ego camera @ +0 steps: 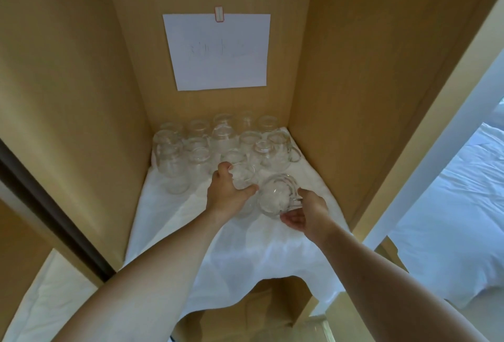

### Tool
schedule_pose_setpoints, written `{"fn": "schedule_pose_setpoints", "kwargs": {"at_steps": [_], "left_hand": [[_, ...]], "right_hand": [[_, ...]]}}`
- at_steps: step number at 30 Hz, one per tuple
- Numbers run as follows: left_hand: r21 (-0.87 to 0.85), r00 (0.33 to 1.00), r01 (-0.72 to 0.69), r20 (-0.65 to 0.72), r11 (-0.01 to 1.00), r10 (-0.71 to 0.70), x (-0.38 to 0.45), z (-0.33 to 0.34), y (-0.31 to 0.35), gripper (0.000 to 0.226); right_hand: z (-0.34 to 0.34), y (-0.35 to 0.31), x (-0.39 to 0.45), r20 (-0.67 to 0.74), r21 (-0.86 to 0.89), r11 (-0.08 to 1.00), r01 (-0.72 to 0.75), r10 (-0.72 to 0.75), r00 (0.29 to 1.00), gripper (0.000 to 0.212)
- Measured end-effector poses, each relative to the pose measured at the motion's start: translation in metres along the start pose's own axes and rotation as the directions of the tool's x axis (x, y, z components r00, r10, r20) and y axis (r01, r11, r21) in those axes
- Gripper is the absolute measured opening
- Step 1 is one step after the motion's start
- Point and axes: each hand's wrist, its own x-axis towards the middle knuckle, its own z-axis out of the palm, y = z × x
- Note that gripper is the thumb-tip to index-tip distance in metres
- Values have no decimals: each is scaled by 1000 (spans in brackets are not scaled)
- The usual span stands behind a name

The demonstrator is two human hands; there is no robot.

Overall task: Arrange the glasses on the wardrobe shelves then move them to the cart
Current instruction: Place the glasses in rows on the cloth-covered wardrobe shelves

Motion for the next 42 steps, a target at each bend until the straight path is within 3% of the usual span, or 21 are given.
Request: {"fn": "schedule_pose_setpoints", "kwargs": {"at_steps": [4,8,13,15,17,20,23,26,35,42], "left_hand": [[2,1000,2,10,1000,-2,-1,0,2,91],[23,1000,-11,4,1000,11,0,1,3,91],[42,999,-27,19,999,26,2,3,6,90],[23,999,-43,30,999,43,2,3,7,88],[14,997,-63,41,998,63,3,3,8,86],[-3,997,-67,30,998,67,5,3,9,85],[-31,998,-63,22,998,64,7,4,9,81],[-49,998,-59,20,997,60,10,4,7,79],[-104,996,-78,37,992,82,17,13,18,70],[-99,994,-71,81,993,79,26,23,19,77]], "right_hand": [[-6,3,4,99,174,961,-214,199,975,27],[-9,-7,6,146,249,932,-263,232,962,40],[-2,-25,-3,-26,-7,975,-222,222,975,57],[-2,-26,-2,-122,-236,962,-139,112,986,52],[-2,-25,4,-178,-508,860,39,-149,973,53],[4,-25,10,-103,-611,743,273,-416,904,78],[18,-25,12,109,-725,558,404,-486,867,106],[24,-23,23,170,-818,411,403,-498,851,111],[21,-32,47,41,-772,483,414,-612,790,92],[22,-47,66,53,-768,449,456,-665,745,84]]}}
